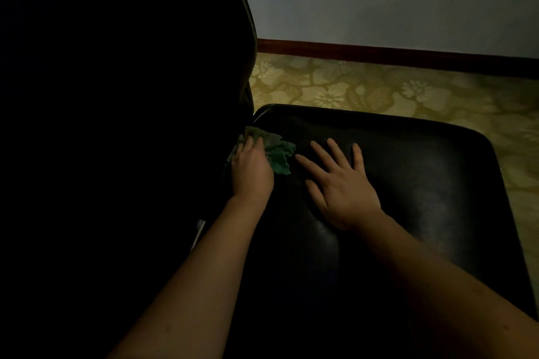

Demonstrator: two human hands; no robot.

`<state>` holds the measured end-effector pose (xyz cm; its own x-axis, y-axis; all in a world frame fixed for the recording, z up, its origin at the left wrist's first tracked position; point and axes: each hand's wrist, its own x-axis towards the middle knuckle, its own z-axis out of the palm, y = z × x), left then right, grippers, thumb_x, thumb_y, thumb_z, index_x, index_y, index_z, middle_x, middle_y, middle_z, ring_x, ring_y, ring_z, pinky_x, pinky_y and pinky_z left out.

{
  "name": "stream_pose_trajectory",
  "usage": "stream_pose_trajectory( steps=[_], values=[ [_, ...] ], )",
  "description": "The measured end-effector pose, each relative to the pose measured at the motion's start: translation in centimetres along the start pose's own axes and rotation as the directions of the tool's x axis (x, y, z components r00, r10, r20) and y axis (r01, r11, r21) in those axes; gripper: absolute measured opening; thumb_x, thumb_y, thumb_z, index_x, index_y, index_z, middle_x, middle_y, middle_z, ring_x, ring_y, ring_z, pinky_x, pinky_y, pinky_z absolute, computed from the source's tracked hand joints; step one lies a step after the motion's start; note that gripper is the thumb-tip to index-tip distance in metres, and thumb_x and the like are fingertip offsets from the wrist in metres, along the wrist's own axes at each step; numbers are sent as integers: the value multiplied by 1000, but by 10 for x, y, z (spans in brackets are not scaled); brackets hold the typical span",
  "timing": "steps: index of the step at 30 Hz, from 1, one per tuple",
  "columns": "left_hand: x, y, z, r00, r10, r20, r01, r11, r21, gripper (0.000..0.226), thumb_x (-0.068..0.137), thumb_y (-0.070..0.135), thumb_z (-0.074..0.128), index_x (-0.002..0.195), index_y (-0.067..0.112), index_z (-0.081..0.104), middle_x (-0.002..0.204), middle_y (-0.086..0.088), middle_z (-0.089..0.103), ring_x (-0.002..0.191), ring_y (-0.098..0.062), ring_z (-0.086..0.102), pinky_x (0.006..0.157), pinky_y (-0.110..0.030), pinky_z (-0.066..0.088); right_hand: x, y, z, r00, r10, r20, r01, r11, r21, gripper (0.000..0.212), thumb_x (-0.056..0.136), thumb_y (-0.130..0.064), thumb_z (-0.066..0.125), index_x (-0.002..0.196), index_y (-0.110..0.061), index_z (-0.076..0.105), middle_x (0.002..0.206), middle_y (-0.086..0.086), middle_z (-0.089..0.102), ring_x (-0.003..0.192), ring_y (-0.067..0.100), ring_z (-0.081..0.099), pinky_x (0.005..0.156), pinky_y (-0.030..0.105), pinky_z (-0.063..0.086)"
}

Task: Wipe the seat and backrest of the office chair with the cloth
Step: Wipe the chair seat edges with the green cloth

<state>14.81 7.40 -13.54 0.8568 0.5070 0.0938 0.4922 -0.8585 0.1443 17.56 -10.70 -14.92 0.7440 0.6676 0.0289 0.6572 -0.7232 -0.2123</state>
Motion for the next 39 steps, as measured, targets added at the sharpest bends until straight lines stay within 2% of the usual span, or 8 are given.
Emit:
stream_pose_trajectory(
  steps=[4, 8, 15, 20, 24, 28, 33, 39],
  values=[
    [24, 10, -1, 1000, 12, 17, -12, 999, -33, 39, 102, 9, 44, 140, 9, 53, 145, -13, 50, 132, -32, 49, 107, -40, 40, 0, 1, 2, 1000, -3, -8, 3, 1000, -6, 59, 97, -56, 11, 155, -43, 18, 166, -2, 12, 153, 26, -2, 118, 60, -9],
    [40, 20, -4, 999, 23, 46, -20, 998, -58, 40, 105, 12, 39, 143, 10, 50, 149, -13, 46, 134, -33, 46, 107, -43, 37, 0, 0, 3, 1000, -4, -15, 4, 1000, -10, 59, 98, -55, 13, 155, -41, 19, 166, -1, 13, 153, 26, -2, 118, 61, -7],
    [55, 31, -4, 996, -18, 82, 32, 985, -170, 49, 106, 36, 43, 149, 13, 45, 158, -12, 38, 143, -31, 35, 118, -41, 27, -1, 0, 4, 1000, 0, -23, 0, 1000, -11, 58, 98, -56, 15, 154, -42, 19, 166, -1, 14, 153, 26, -1, 119, 61, -7],
    [36, 25, -1, 997, -32, -75, 18, 983, -183, 38, 106, 24, 46, 140, 14, 58, 147, -8, 53, 134, -26, 47, 109, -35, 35, -2, -1, 2, 1000, 1, -29, -1, 1000, -9, 58, 98, -55, 16, 154, -41, 22, 165, -1, 16, 153, 26, 1, 119, 60, -6],
    [26, 19, 0, 992, -13, -127, -5, 989, -148, 32, 106, 19, 45, 132, 15, 64, 136, -3, 62, 124, -22, 55, 99, -32, 39, -2, -2, 1, 1000, 0, -30, 0, 1000, -5, 59, 98, -56, 16, 154, -41, 22, 165, -1, 16, 153, 26, 2, 119, 61, -5],
    [32, 21, -1, 992, -25, -120, 2, 982, -188, 29, 105, 17, 48, 125, 13, 69, 126, -6, 67, 116, -26, 60, 94, -35, 44, -3, -1, 2, 1000, -3, -24, 3, 1000, -14, 59, 98, -56, 15, 155, -41, 21, 166, -1, 15, 153, 26, 0, 119, 61, -6],
    [47, 30, -6, 994, -62, -91, 37, 965, -259, 30, 105, 16, 49, 128, 12, 68, 126, -10, 68, 116, -28, 62, 95, -37, 47, -2, -1, 2, 1000, -2, -20, 2, 1000, -14, 59, 98, -57, 15, 155, -41, 19, 166, 0, 14, 153, 27, -1, 119, 61, -8],
    [69, 40, -8, 998, -25, -54, 9, 959, -283, 29, 105, 17, 50, 126, 13, 69, 124, -11, 69, 116, -29, 61, 95, -37, 47, -1, 0, 2, 1000, 0, -10, 0, 1000, -6, 59, 98, -58, 15, 155, -42, 15, 166, -1, 9, 153, 26, -6, 118, 61, -9]
  ],
)
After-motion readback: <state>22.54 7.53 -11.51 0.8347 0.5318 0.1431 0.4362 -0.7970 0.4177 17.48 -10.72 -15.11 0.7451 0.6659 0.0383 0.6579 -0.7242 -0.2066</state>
